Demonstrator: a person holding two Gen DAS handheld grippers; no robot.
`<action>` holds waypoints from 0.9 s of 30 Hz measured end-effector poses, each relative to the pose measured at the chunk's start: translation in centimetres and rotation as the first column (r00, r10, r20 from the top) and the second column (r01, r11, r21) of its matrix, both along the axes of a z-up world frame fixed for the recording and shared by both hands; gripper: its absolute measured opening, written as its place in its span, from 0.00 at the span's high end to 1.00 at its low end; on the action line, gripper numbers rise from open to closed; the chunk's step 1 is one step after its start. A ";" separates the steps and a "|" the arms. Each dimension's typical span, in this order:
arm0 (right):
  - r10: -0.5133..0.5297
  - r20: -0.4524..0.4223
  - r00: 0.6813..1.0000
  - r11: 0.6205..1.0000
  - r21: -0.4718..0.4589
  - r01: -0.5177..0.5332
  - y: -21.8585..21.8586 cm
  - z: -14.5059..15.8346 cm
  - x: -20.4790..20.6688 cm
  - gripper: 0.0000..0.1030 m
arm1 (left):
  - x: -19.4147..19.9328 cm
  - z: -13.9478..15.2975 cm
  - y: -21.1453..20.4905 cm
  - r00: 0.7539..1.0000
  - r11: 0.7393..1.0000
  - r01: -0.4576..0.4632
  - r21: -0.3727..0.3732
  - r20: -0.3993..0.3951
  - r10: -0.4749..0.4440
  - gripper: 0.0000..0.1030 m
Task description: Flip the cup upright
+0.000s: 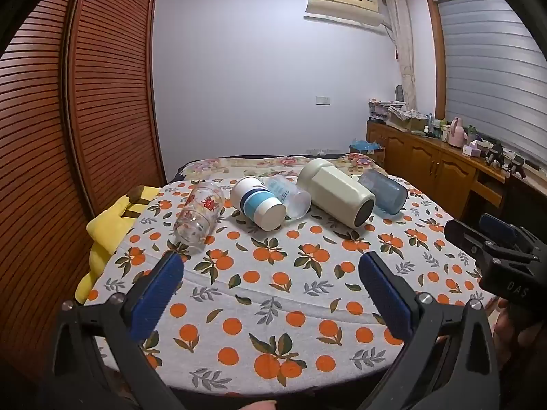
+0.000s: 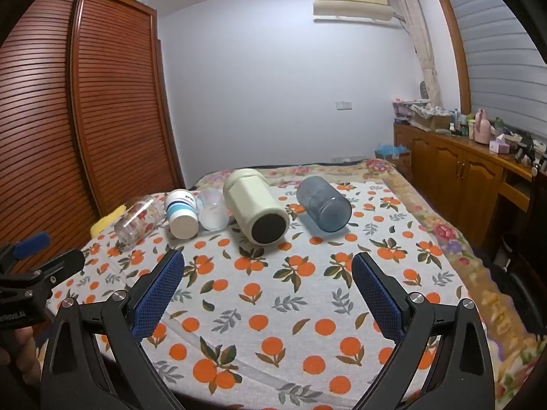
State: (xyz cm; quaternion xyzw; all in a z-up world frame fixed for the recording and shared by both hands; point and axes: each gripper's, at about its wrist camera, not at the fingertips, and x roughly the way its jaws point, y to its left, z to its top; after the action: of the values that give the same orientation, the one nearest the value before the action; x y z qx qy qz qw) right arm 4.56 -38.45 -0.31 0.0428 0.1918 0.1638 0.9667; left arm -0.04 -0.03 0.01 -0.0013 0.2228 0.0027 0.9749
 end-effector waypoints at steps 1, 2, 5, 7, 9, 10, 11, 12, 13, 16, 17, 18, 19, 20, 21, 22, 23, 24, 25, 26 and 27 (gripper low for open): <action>0.000 -0.001 1.000 1.000 -0.002 0.000 0.0 0.0 0.0 0.03 | 0.0 0.0 0.0 1.000 1.000 0.002 -0.002 -0.001 -0.002 0.00; -0.001 -0.001 1.000 1.000 -0.002 0.001 0.0 0.0 0.0 0.03 | 0.0 0.0 0.0 1.000 1.000 0.002 -0.002 -0.002 -0.002 0.00; -0.004 0.001 1.000 1.000 -0.001 0.004 0.0 0.1 -0.1 0.03 | -0.1 0.1 0.0 1.000 1.000 0.006 -0.006 -0.002 -0.006 0.00; -0.006 0.002 1.000 1.000 -0.001 0.006 0.0 0.1 -0.1 0.03 | 0.0 0.0 0.0 1.000 1.000 0.003 -0.003 -0.004 -0.003 0.00; 0.000 0.000 1.000 1.000 -0.002 0.000 0.0 0.0 -0.1 0.03 | 0.0 0.1 0.0 1.000 1.000 0.004 -0.004 -0.002 -0.004 0.00; -0.001 0.001 1.000 1.000 -0.002 0.001 0.0 0.0 -0.1 0.03 | 0.0 0.1 0.1 1.000 1.000 0.006 -0.006 -0.001 -0.006 0.00; -0.001 0.001 1.000 1.000 -0.002 0.001 0.0 0.0 -0.2 0.03 | 0.0 0.1 0.1 1.000 1.000 0.007 -0.007 0.000 -0.007 0.00; -0.002 0.001 1.000 1.000 -0.002 0.002 0.1 0.0 -0.2 0.03 | 0.0 0.1 0.1 1.000 1.000 0.007 -0.007 -0.001 -0.007 0.00; -0.002 0.002 1.000 1.000 -0.001 0.002 0.1 0.0 -0.2 0.03 | 0.3 -0.2 0.0 1.000 1.000 0.008 -0.004 -0.002 -0.008 0.00; 0.000 0.000 1.000 1.000 -0.001 0.000 0.1 0.0 -0.2 0.03 | 0.2 -0.1 -0.1 1.000 1.000 0.009 -0.003 -0.003 -0.009 0.00; 0.000 0.001 1.000 1.000 -0.001 0.000 0.1 0.0 -0.2 0.03 | 0.2 -0.1 -0.1 1.000 1.000 0.009 -0.003 -0.002 -0.009 0.00; -0.001 0.001 1.000 1.000 -0.001 0.001 0.1 0.0 -0.2 0.03 | 0.2 -0.2 -0.1 1.000 1.000 0.010 -0.004 -0.001 -0.010 0.00; -0.001 0.001 1.000 1.000 -0.001 0.001 0.1 0.0 -0.2 0.03 | 0.2 -0.1 -0.1 1.000 1.000 0.010 -0.003 -0.002 -0.010 0.00; -0.001 0.001 1.000 1.000 -0.001 0.001 0.1 0.0 -0.2 0.03 | 0.2 -0.2 -0.1 1.000 1.000 0.009 -0.003 -0.002 -0.009 0.00; -0.001 0.001 1.000 1.000 -0.002 0.001 0.1 0.0 -0.2 0.03 | 0.0 -0.2 -0.2 1.000 1.000 0.010 -0.004 -0.002 -0.010 0.00; -0.001 0.001 1.000 1.000 -0.001 0.001 0.1 0.0 -0.2 0.03 | 0.0 -0.1 -0.2 1.000 1.000 0.011 -0.003 -0.002 -0.011 0.00; 0.000 0.001 1.000 1.000 -0.001 0.000 0.1 0.0 -0.2 0.03 | 0.0 -0.2 -0.2 1.000 1.000 0.011 -0.003 -0.002 -0.011 0.00; 0.000 0.002 1.000 1.000 -0.001 0.000 0.1 0.0 -0.2 0.03 | 0.1 -0.2 -0.2 1.000 1.000 0.011 -0.004 -0.002 -0.011 0.00; 0.000 0.002 1.000 1.000 -0.001 0.000 0.1 0.0 -0.2 0.03 | 0.1 -0.2 -0.3 1.000 1.000 0.010 -0.003 -0.002 -0.010 0.00; 0.000 0.002 1.000 1.000 -0.001 0.000 0.1 0.0 -0.2 0.03 | 0.0 -0.2 -0.3 1.000 1.000 0.010 -0.002 -0.001 -0.010 0.00; 0.000 0.002 1.000 1.000 -0.001 0.000 0.1 0.0 -0.2 0.03 | 0.0 -0.1 -0.2 1.000 1.000 0.012 -0.002 -0.001 -0.012 0.00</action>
State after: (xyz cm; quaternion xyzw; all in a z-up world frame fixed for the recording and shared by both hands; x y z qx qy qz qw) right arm 4.34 -38.38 -0.29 0.0422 0.1910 0.1636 0.9669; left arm -0.02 -0.28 -0.11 -0.0008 0.2234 -0.0032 0.9747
